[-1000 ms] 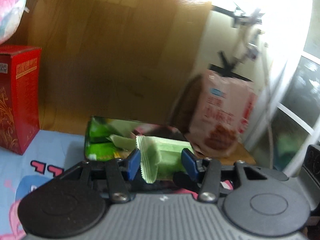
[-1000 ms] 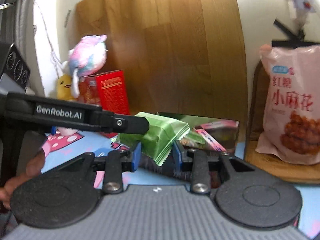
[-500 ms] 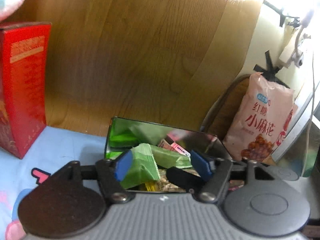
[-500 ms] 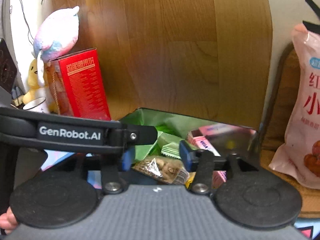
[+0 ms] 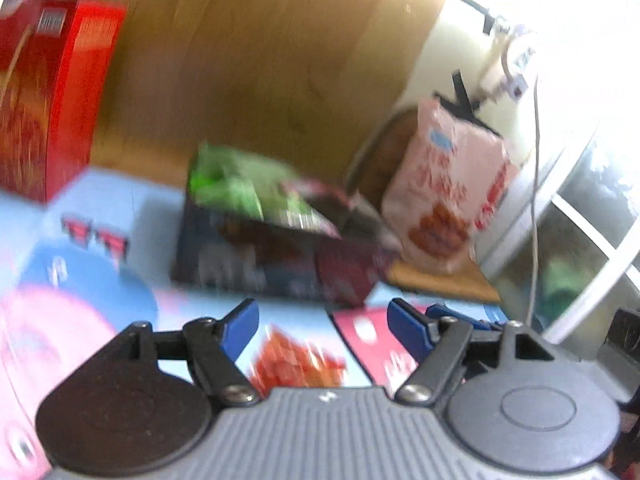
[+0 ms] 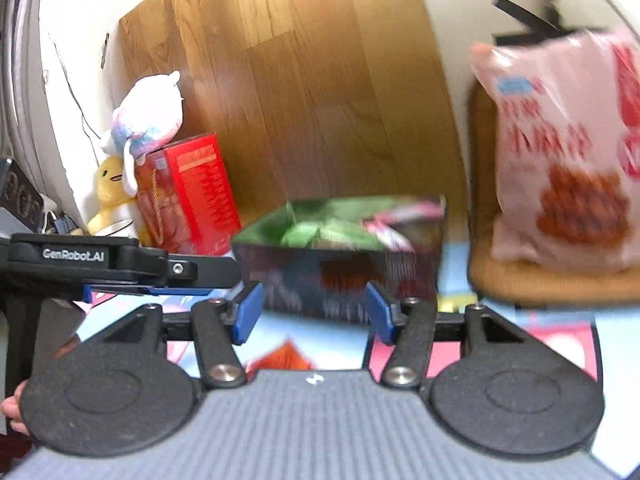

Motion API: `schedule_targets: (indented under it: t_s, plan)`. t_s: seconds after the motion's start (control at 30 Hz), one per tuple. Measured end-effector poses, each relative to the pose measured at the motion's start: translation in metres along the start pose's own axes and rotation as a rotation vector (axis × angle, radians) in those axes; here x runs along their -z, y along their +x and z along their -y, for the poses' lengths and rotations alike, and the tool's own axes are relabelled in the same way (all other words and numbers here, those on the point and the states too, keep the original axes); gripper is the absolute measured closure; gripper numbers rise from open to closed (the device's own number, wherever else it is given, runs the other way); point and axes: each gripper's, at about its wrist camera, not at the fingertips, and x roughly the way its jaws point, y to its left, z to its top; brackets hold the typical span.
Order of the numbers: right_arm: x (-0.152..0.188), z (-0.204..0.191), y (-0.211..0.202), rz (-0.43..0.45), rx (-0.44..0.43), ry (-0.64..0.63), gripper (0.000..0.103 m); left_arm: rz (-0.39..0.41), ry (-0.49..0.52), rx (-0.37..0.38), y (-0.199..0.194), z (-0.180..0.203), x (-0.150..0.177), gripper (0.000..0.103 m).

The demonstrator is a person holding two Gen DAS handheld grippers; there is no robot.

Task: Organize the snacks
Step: 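Reach the left tool to the small white cup and grasp it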

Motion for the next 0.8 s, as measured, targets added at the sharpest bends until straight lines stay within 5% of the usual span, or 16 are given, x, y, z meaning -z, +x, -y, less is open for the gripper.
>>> schedule_targets:
  t_s: [0.23,0.5,0.8]
  plan:
    - [0.049,-0.006,-0.024,-0.073,0.023,0.042,0.044,-0.101,0.001,0.047,0.01,0.022,0.034,0.03]
    - [0.06,-0.022,-0.013,-0.137,0.096,-0.116,0.044,-0.055,0.217,-0.043,0.012,0.069,0.047,0.031]
    - [0.06,-0.01,-0.004,-0.152,0.092,-0.086,0.048,-0.11,0.24,-0.055,0.04,0.079,0.048,0.059]
